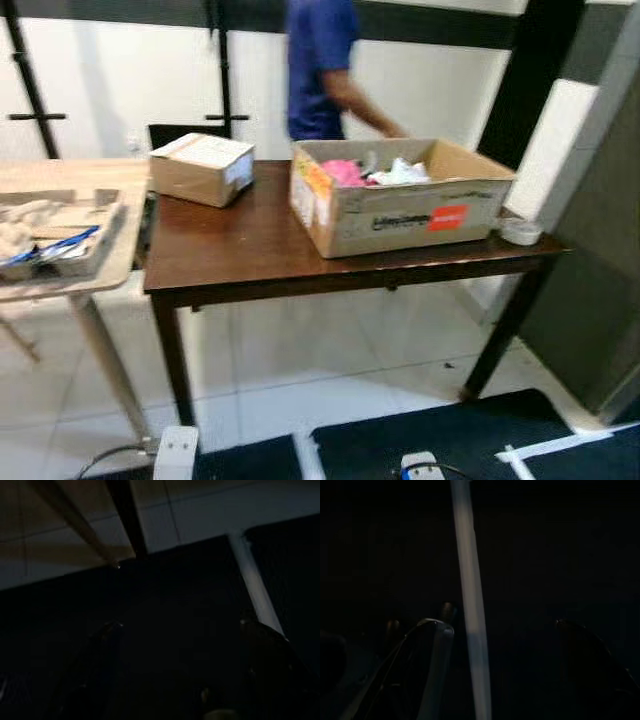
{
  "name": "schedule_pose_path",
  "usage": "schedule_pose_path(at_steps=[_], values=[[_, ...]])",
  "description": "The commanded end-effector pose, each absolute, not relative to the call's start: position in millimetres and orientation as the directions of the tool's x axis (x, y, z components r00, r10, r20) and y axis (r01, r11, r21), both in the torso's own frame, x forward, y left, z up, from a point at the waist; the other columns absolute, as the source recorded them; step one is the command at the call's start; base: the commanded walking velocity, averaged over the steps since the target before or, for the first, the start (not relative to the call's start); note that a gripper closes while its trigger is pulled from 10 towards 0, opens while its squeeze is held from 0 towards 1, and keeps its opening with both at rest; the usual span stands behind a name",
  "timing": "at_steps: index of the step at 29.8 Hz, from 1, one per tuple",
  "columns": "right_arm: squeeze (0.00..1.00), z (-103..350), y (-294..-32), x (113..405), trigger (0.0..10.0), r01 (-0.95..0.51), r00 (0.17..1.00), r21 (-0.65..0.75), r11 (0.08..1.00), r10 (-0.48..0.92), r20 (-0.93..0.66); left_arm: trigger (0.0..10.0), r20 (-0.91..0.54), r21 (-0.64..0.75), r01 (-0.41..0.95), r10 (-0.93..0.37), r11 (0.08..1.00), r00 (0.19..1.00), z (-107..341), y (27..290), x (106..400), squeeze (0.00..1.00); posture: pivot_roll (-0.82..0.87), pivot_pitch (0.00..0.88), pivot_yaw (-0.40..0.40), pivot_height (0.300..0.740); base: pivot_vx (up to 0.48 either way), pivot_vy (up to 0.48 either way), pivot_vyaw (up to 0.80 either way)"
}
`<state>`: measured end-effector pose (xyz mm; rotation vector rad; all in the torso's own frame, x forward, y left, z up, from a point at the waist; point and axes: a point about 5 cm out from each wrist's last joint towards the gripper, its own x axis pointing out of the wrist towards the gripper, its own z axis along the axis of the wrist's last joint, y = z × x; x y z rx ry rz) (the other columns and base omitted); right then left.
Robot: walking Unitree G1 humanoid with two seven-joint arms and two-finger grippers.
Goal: Picking trash to rubbish bin
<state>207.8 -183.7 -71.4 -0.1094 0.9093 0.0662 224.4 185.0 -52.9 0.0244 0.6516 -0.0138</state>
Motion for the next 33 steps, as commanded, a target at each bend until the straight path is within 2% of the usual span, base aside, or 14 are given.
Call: schedule_pose_path(at_steps=[1,33], values=[[0.00,-72.0,-183.1,207.0,10.0,-0.104,0.613,-0.068,0.992,0.010,-0.790,10.0,-0.609,0.021,0.018,-0.002,1.000,0.793,-53.1,186.8,223.8,0.00,0.05,0.051,-0.052,0.740,0.000,0.334,0.00],[0.00,-71.7,-181.9,207.4,10.0,-0.124,0.613,-0.070,0.990,0.021,-0.790,10.0,-0.620,0.027,0.021,0.001,0.999,0.785,-54.0,189.2,222.4,0.00,0.05,0.040,-0.055,0.740,0.000,0.325,0.00]])
